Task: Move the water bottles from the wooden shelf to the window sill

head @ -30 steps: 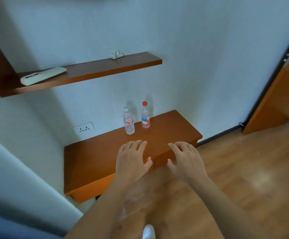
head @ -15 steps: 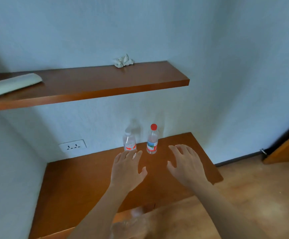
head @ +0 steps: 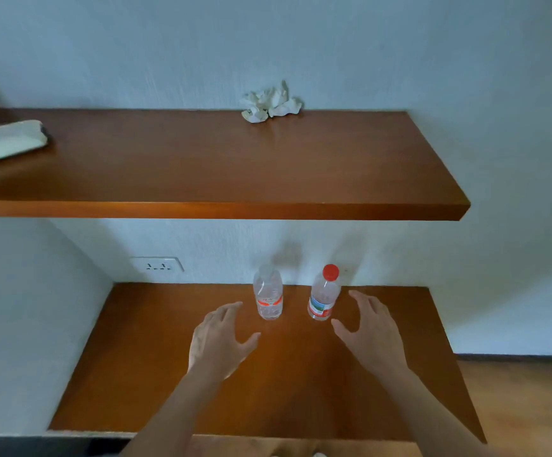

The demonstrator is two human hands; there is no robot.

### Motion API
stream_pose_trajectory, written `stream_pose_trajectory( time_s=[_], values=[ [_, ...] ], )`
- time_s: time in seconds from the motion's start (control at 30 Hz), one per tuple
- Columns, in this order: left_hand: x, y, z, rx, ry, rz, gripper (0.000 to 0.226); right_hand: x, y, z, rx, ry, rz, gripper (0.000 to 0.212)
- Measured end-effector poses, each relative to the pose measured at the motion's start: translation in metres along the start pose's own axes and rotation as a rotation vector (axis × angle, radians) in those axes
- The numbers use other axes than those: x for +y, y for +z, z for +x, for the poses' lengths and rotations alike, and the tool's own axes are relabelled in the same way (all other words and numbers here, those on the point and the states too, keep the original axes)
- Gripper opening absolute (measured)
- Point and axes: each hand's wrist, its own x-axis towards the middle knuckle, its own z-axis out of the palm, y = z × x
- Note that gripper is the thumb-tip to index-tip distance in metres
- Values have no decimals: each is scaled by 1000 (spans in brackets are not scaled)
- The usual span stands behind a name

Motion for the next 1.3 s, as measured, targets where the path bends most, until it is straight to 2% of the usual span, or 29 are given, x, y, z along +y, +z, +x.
stream_pose_trajectory(
  time_s=[0.2,0.47,0.57,0.8,1.03,1.3],
  values=[
    [10,31,42,-18,-138,-355,100,17,34,38,-138,51,225,95],
    [27,64,81,-14,-200,-689,100,9,60,76,-150,63,484,104],
    [26,72,91,-6,-158,-720,91,5,68,83,-147,86,536,99],
    [23,82,103,-9,-79,-714,70,3,78,85,-118,104,572,72],
    [45,57,84,1,-118,-781,66,-7,56,79,-43,20,558,68],
    [67,-11,42,96,-166,-956,57,-36,-4,66,49,-12,617,73]
  ],
)
